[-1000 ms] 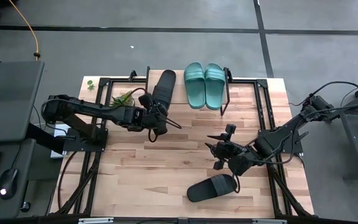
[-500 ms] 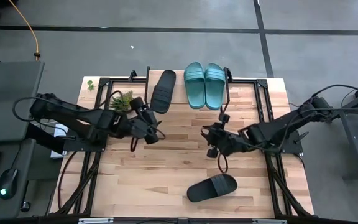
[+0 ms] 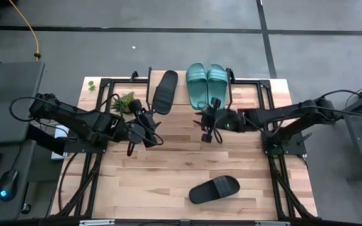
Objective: Pick and place slides into the shelf
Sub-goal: Put the top black slide on the shelf
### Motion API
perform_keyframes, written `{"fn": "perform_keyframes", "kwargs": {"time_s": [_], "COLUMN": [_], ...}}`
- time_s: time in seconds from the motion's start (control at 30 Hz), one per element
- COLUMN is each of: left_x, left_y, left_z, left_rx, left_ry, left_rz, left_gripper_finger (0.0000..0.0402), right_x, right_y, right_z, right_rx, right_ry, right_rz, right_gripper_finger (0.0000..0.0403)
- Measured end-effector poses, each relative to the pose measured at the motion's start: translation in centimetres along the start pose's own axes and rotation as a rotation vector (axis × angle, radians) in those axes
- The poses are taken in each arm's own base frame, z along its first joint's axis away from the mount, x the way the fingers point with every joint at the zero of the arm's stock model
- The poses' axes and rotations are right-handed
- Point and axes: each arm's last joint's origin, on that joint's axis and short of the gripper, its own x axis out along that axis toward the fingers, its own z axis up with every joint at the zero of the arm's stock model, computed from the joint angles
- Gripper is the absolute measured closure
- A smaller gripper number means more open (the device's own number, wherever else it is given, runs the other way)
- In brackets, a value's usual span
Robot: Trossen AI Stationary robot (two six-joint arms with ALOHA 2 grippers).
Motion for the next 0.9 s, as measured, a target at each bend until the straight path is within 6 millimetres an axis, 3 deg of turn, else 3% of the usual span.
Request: {"fn": "perform_keyframes", "kwargs": {"time_s": [0.4,0.6,0.9], "left_x": [-0.1,-0.2,-0.3], "left_y": [0.1,0.3,0.3], "left_z": [-0.1,0.0,-0.1], "left_rx": [0.003,-0.001,-0.001], "left_ry": [0.002,-0.002,-0.002], "left_rz": [0.003,0.012,0.014], "left_gripper_finger": [0.0211,0.0213,0.0218], "right_x": [4.7,7.5,10.1], "right_y": [-5.7,-7.0,-7.9], "right_z": [-0.1,-1.0,-2.3], "right_rx": [0.115,0.142,0.160], "right_ry": [-0.119,-0.151,-0.149], "right_rz": [0.046,0.046,0.037], "right_gripper_finger": [0.0272,0.0272,0.0272]}}
